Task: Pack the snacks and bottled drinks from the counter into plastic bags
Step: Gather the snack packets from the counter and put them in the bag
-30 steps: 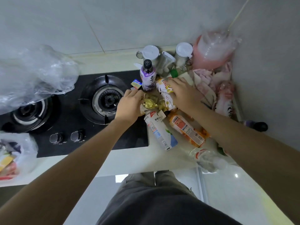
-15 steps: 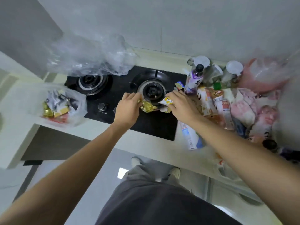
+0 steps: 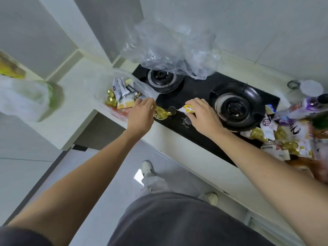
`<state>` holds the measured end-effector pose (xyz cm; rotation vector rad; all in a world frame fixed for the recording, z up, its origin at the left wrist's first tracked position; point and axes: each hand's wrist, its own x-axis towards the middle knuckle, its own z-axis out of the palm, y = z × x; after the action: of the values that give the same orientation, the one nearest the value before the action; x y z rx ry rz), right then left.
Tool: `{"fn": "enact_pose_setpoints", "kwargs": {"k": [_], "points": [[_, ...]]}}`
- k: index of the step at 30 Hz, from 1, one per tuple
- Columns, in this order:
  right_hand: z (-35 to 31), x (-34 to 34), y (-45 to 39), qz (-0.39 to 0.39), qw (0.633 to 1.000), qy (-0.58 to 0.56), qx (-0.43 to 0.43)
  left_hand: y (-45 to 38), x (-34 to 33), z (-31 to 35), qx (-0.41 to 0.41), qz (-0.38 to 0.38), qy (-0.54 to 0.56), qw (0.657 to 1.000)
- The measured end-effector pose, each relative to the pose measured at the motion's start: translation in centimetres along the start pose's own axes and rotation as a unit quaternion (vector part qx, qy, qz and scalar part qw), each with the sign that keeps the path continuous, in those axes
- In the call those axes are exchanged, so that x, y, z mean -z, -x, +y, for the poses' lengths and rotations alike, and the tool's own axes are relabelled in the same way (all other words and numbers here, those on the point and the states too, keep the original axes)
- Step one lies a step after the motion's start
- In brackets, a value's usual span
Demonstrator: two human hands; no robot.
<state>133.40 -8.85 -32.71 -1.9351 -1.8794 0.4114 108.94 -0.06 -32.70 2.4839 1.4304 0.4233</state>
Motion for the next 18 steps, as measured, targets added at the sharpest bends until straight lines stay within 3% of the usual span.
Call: {"fn": "enact_pose_setpoints", "kwargs": {"k": [6, 10, 18], "points": [[-8.1, -6.8, -8.9, -0.022, 0.999, -0.014, 0.033, -3.4, 3.9, -12.0, 0.024, 0.010, 0.003, 1.000], [-12.3, -10.4, -13.5, -0.037, 0.999, -0.024, 0.010, -6.3, 5.7, -18.3, 0.039, 0.011, 0.009, 0.999], [-16.9, -12.7, -19.3, -0.012, 1.000, 0.011, 0.010, -11.7, 6.0, -23.4, 0.055, 0.004, 0.003, 0.998]]}}
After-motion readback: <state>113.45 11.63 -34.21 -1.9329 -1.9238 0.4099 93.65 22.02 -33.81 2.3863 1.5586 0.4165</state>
